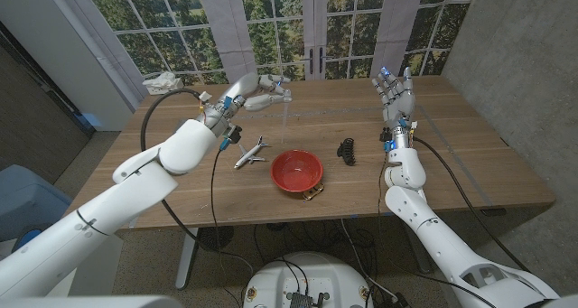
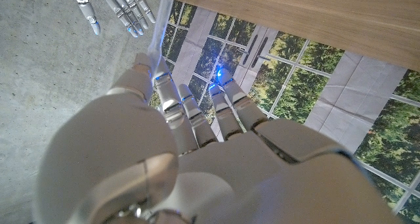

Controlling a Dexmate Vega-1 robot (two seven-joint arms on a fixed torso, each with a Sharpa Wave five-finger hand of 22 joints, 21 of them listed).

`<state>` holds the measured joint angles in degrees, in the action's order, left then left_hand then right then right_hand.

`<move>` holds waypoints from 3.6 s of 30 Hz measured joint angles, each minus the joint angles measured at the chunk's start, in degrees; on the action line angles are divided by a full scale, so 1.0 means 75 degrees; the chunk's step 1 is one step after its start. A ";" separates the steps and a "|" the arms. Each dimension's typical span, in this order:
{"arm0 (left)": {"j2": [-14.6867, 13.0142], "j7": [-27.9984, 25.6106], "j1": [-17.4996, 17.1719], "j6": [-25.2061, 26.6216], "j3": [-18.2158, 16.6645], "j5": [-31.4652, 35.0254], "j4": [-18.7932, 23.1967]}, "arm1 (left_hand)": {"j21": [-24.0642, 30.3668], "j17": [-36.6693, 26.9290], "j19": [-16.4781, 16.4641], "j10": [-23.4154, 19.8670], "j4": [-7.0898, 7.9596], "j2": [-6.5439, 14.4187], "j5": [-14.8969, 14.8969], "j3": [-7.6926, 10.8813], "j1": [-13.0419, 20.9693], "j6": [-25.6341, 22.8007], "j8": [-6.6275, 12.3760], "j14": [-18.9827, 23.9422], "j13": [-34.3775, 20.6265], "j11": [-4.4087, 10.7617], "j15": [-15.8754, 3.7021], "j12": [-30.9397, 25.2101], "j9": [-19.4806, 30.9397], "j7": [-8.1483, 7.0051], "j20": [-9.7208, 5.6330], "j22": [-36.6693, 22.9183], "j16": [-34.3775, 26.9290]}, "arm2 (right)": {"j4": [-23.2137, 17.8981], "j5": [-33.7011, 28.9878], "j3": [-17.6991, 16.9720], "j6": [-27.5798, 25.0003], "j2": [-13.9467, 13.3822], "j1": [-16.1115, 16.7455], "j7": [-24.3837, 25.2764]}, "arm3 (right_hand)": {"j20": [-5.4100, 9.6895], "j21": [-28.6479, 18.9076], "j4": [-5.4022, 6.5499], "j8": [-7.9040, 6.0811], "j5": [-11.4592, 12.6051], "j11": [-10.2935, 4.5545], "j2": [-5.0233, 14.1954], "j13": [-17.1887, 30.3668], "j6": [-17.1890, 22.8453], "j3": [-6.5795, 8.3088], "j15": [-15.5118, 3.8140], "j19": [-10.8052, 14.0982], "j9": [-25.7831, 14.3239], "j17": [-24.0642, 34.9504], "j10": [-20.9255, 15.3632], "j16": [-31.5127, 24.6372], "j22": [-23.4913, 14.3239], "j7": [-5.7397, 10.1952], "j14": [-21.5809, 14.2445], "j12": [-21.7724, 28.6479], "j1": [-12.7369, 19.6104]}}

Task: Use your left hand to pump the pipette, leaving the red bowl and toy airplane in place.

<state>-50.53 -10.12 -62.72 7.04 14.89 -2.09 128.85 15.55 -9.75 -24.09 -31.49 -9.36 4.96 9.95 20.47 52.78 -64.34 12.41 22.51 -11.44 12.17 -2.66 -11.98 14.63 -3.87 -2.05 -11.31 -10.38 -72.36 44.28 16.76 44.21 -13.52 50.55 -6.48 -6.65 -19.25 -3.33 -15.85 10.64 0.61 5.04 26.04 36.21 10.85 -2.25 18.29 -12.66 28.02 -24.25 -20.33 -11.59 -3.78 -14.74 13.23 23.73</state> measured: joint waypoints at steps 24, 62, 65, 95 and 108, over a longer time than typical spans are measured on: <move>-0.0024 0.0031 -0.0013 -0.0056 -0.0021 -0.0159 -0.0069 | 0.0000 -0.0037 0.0000 0.0081 0.0023 -0.0179 0.0001 -0.0149 -0.0180 0.0229 -0.0161 0.0000 -0.0001 0.0000 0.0000 0.0000 -0.0142 -0.0112 0.0000 0.0000 -0.0004 | 0.0067 -0.0042 0.0017 0.0019 0.0017 -0.0048 0.0033 | 0.0000 0.0000 -0.0042 0.0000 0.0000 0.0000 0.0024 0.0000 0.0028 0.0000 0.0000 0.0000 -0.0035 0.0000 0.0000 0.0000 0.0000 -0.0028 0.0000 0.0000 0.0024; -0.0035 0.0177 0.0242 -0.0309 0.0058 -0.0312 -0.0429 | -0.0001 -0.0034 0.0029 0.0164 0.0023 -0.0053 0.0001 -0.0247 -0.0198 0.0126 -0.0124 -0.0041 -0.0002 0.0000 0.0042 0.0043 -0.0335 -0.0262 0.0028 0.0000 -0.0004 | 0.0430 -0.0099 0.0063 0.0055 0.0161 -0.0308 0.0056 | 0.0000 0.0000 -0.0168 0.0000 0.0000 0.0000 0.0095 0.0000 0.0055 0.0021 0.0000 0.0000 -0.0070 0.0037 0.0000 0.0028 0.0001 -0.0055 0.0000 0.0000 -0.0048; -0.0023 0.0177 0.0274 -0.0338 0.0075 -0.0312 -0.0471 | -0.0001 -0.0034 0.0029 0.0164 0.0002 -0.0012 0.0000 -0.0206 -0.0157 0.0071 -0.0125 -0.0041 -0.0002 0.0000 0.0042 0.0042 -0.0352 -0.0318 0.0028 0.0000 -0.0004 | 0.0471 -0.0102 0.0065 0.0062 0.0179 -0.0336 0.0051 | 0.0000 0.0000 -0.0189 0.0000 0.0000 0.0000 0.0095 0.0000 0.0055 0.0000 0.0000 0.0000 -0.0070 0.0036 0.0000 0.0029 0.0001 -0.0055 0.0000 0.0000 -0.0048; -0.0073 0.0302 0.0623 -0.0516 0.0289 -0.0117 -0.0665 | -0.0001 0.0021 0.0209 0.0478 -0.0181 0.0134 0.0175 -0.0028 0.0561 -0.0402 0.0121 -0.0385 -0.0003 0.0041 0.0029 0.0074 -0.0088 0.0470 -0.0069 -0.0016 0.0033 | 0.0665 -0.0093 0.0057 0.0124 0.0240 -0.0453 0.0005 | 0.0028 0.0000 -0.0286 0.0000 0.0000 0.0000 0.0094 0.0000 0.0137 0.0032 0.0000 -0.0027 -0.0107 0.0035 0.0000 0.0057 0.0001 -0.0137 0.0000 0.0000 -0.0047; -0.0074 0.0501 0.0677 -0.0664 0.0321 -0.0008 -0.0664 | -0.0001 0.0020 0.0208 0.0478 -0.0182 0.0084 0.0292 -0.0029 0.0749 -0.0442 0.0125 -0.0396 -0.0004 0.0041 0.0040 0.0037 -0.0088 0.0644 -0.0069 -0.0016 0.0032 | 0.0707 -0.0093 0.0043 0.0123 0.0236 -0.0472 0.0005 | 0.0028 0.0000 -0.0285 0.0053 0.0000 0.0000 0.0143 0.0000 0.0137 0.0032 0.0000 -0.0027 -0.0106 0.0035 0.0000 0.0057 0.0001 -0.0137 0.0000 0.0000 -0.0098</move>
<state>-51.08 -6.36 -57.64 2.06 17.30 -2.15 123.88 15.54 -9.60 -22.53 -27.91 -10.73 5.59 12.14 20.26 58.40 -67.65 13.35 19.55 -11.47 12.48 -2.36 -11.71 13.97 0.96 -2.56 -11.44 -10.14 -67.05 43.59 17.08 45.14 -11.75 47.01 -6.44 -6.44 -19.25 -5.47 -15.46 10.64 0.61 6.11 26.04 37.24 11.09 -2.25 18.09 -13.46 28.28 -24.25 -19.90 -11.58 -4.81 -14.74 13.23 23.00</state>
